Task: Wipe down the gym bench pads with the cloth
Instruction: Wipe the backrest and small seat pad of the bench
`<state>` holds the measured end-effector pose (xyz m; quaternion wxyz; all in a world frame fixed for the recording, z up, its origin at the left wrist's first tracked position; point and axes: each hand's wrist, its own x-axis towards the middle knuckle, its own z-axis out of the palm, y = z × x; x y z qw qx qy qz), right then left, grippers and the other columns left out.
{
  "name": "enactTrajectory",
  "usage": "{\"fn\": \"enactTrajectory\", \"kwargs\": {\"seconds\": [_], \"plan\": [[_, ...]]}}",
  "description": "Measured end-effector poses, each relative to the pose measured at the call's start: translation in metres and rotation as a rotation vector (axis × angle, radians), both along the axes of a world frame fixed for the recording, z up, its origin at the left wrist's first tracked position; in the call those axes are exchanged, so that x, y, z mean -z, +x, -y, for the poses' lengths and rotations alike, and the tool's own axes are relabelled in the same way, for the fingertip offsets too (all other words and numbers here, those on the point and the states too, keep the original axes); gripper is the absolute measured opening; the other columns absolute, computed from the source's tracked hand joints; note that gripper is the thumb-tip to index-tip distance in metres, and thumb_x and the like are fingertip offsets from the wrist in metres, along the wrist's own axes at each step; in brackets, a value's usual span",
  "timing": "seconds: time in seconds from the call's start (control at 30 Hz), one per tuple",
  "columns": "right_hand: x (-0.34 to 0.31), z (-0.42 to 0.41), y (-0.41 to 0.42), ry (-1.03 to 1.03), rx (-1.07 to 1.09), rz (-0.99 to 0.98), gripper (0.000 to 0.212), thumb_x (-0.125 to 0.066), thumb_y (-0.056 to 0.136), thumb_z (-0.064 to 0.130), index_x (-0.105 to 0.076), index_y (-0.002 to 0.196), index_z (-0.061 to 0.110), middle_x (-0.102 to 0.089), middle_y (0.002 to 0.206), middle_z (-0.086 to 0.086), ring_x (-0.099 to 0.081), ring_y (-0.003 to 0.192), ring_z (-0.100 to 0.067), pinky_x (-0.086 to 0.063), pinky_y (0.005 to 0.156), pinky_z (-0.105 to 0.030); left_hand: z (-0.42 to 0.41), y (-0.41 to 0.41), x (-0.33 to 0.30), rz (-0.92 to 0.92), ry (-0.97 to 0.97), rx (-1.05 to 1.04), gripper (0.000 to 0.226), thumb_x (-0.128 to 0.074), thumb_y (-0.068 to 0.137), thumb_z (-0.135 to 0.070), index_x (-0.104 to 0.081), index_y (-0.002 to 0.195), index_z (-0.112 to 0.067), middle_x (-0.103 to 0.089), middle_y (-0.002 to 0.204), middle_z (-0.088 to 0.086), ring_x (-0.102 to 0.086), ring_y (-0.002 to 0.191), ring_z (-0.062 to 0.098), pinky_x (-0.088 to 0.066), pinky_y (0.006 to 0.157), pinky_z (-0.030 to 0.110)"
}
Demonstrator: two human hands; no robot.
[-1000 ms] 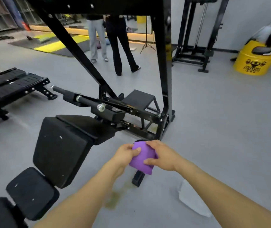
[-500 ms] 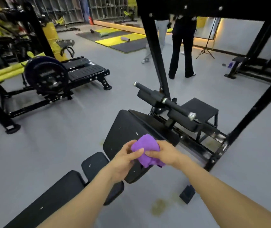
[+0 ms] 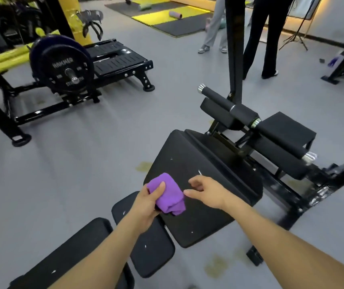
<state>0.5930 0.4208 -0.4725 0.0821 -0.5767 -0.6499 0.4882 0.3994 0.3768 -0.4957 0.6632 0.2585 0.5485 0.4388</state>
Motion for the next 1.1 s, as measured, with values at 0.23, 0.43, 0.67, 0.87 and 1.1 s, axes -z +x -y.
{"fn": "enactTrajectory", "kwargs": {"seconds": [0.23, 0.43, 0.67, 0.87, 1.1], "plan": [[0.071, -0.091, -0.003, 0.545, -0.156, 0.574, 0.05, -0.043, 0.097, 0.038, -0.035, 0.141, 0.017, -0.036, 0.143, -0.001, -0.037, 0.128, -0.019, -0.036, 0.104, -0.032, -0.097, -0.02, 0.074, -0.604, 0.126, -0.213, 0.027, -0.068, 0.084, -0.018, -0.042, 0.078, -0.012, -0.044, 0.069, -0.001, -0.043, 0.061, 0.013, -0.038, 0.053, 0.016], [0.128, -0.138, 0.003, 0.818, -0.121, 0.769, 0.053, -0.069, 0.081, 0.031, -0.057, 0.127, 0.009, -0.056, 0.13, -0.011, -0.056, 0.119, -0.026, -0.044, 0.099, -0.043, -0.178, -0.005, 0.128, -0.787, 0.281, -0.22, 0.035, -0.065, 0.084, -0.016, -0.033, 0.07, -0.025, -0.044, 0.067, 0.001, -0.043, 0.056, 0.013, -0.037, 0.053, 0.011], [0.163, -0.143, 0.012, 0.849, -0.156, 0.936, 0.061, -0.024, 0.096, 0.046, -0.038, 0.143, 0.01, -0.046, 0.143, -0.009, -0.046, 0.131, -0.02, -0.031, 0.11, -0.037, -0.193, 0.034, 0.168, -1.175, 0.585, -0.046, 0.039, -0.081, 0.065, -0.038, -0.055, 0.086, -0.018, -0.046, 0.102, -0.002, -0.047, 0.089, 0.017, -0.044, 0.076, 0.029], [0.167, -0.144, 0.009, 0.841, -0.135, 0.992, 0.063, -0.023, 0.097, 0.05, -0.035, 0.144, 0.01, -0.043, 0.145, -0.01, -0.045, 0.131, -0.021, -0.022, 0.111, -0.035, -0.194, 0.023, 0.211, -1.273, 0.84, 0.026, 0.043, -0.057, 0.079, -0.051, -0.047, 0.099, -0.014, -0.045, 0.117, 0.007, -0.049, 0.099, 0.028, -0.05, 0.082, 0.041], [0.169, -0.144, 0.008, 0.866, -0.11, 1.01, 0.067, -0.023, 0.095, 0.055, -0.035, 0.145, 0.012, -0.042, 0.146, -0.007, -0.044, 0.132, -0.021, -0.024, 0.111, -0.035, -0.25, 0.035, 0.198, -1.368, 0.829, -0.132, 0.036, -0.045, 0.086, -0.046, -0.048, 0.104, -0.015, -0.053, 0.103, 0.014, -0.051, 0.084, 0.032, -0.043, 0.07, 0.038]]}}
